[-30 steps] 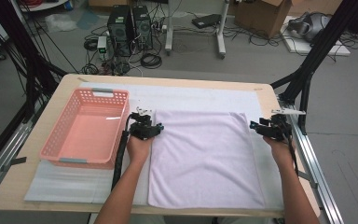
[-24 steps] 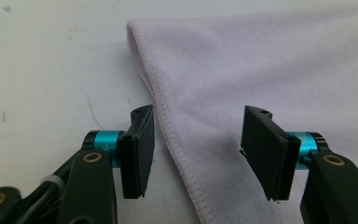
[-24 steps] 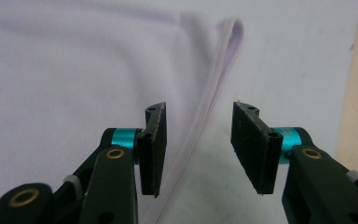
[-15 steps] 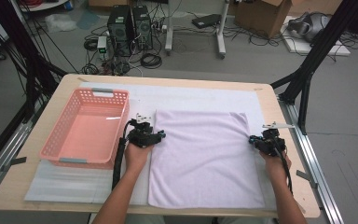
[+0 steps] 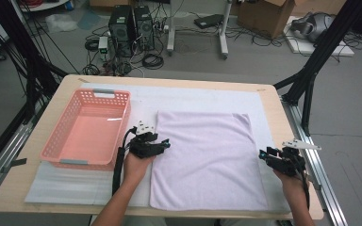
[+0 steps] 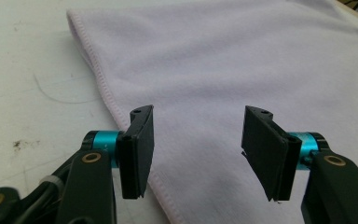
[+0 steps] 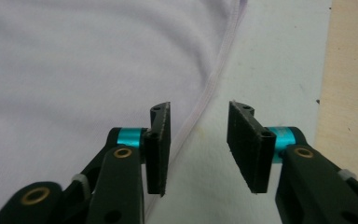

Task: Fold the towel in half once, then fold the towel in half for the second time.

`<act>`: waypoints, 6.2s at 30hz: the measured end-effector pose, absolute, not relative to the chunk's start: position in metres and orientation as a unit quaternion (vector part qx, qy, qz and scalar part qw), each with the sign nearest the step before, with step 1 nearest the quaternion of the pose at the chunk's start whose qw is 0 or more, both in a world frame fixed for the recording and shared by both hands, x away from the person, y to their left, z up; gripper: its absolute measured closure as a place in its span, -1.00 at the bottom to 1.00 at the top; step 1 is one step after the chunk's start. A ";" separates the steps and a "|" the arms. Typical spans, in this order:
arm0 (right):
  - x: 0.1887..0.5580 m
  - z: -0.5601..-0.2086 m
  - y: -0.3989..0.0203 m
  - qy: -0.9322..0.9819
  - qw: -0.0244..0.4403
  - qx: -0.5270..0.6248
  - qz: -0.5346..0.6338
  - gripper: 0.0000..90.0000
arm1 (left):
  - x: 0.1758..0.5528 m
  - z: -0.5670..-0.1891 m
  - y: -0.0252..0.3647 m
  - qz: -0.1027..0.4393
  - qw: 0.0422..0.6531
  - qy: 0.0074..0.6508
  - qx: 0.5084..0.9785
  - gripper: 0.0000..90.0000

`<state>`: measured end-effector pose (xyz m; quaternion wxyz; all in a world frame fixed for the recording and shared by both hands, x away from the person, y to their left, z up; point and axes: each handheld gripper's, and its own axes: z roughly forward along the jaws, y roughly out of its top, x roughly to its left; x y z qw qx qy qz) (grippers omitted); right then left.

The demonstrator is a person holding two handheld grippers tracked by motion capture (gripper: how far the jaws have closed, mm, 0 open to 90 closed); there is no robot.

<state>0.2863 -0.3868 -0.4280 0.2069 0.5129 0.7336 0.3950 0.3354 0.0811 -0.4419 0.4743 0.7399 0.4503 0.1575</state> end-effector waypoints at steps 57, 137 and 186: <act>0.173 -0.439 -0.391 0.777 0.117 0.492 0.374 0.92 | 0.212 -0.447 0.100 0.094 0.470 0.399 0.782 0.85; 0.318 -0.403 -0.396 0.745 0.202 0.432 0.467 -0.61 | 0.358 -0.422 0.094 0.160 0.561 0.395 0.710 -0.63; 0.399 -0.438 -0.377 0.731 0.187 0.544 0.366 0.12 | 0.411 -0.451 0.076 0.182 0.408 0.500 0.742 0.09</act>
